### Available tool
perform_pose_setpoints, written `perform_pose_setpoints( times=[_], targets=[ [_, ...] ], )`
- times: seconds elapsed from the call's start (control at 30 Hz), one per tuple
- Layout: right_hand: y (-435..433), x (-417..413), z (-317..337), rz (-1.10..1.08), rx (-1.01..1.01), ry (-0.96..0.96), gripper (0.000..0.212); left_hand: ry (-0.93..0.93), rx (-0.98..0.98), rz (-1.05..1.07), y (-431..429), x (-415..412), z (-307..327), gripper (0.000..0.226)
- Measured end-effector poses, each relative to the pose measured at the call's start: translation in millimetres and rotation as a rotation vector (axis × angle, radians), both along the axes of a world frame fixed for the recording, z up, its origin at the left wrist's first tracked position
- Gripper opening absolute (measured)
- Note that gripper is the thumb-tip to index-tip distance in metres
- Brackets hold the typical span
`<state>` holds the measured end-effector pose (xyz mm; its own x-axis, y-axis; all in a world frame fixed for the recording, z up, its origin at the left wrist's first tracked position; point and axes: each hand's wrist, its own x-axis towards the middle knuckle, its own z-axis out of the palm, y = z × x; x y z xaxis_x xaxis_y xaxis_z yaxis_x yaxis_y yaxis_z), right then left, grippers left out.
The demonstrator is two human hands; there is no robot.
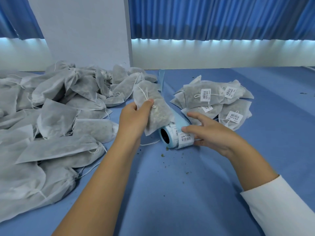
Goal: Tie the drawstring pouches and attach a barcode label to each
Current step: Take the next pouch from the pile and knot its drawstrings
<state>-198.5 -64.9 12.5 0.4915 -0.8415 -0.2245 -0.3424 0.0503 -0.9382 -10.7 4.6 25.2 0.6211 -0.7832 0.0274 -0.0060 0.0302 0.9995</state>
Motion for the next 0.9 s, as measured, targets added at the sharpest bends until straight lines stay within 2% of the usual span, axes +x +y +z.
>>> perform_pose_setpoints(
  times=[0.13,0.3,0.37,0.5,0.63,0.73,0.8,0.83,0.9],
  targets=[
    [-1.9,9.9,-9.6,-0.051,-0.081,0.002,0.060,0.062,-0.008,0.027,-0.1,4.8,4.2,0.023],
    [-0.5,25.2,-13.4,-0.180,-0.146,0.072,0.064,-0.232,0.075,-0.142,0.3,6.4,2.3,0.028],
    [-0.7,31.7,-13.3,-0.245,-0.141,0.027,0.067,-0.189,0.157,-0.194,-1.8,5.6,0.8,0.027],
    [-6.2,42.9,-16.2,-0.327,-0.096,-0.108,0.049,0.076,0.287,-0.404,4.3,12.0,2.2,0.020],
    [-10.3,56.2,-11.0,-0.223,0.091,-0.311,0.013,0.033,0.273,-0.584,3.3,9.7,-5.3,0.017],
    [-13.8,62.3,-7.2,-0.178,0.103,-0.323,0.027,-0.042,0.275,-0.510,0.5,10.4,-9.4,0.019],
    [-21.5,65.1,-5.4,-0.217,0.052,-0.250,0.037,-0.060,0.261,-0.463,-3.2,14.2,-12.3,0.025],
    [-27.3,65.9,-5.9,-0.240,-0.022,-0.193,0.035,-0.066,0.252,-0.461,-4.2,16.0,-13.3,0.025],
    [-43.1,66.5,-8.9,-0.238,-0.284,-0.050,0.027,-0.094,0.243,-0.479,-5.1,18.9,-14.3,0.022]
  ],
)
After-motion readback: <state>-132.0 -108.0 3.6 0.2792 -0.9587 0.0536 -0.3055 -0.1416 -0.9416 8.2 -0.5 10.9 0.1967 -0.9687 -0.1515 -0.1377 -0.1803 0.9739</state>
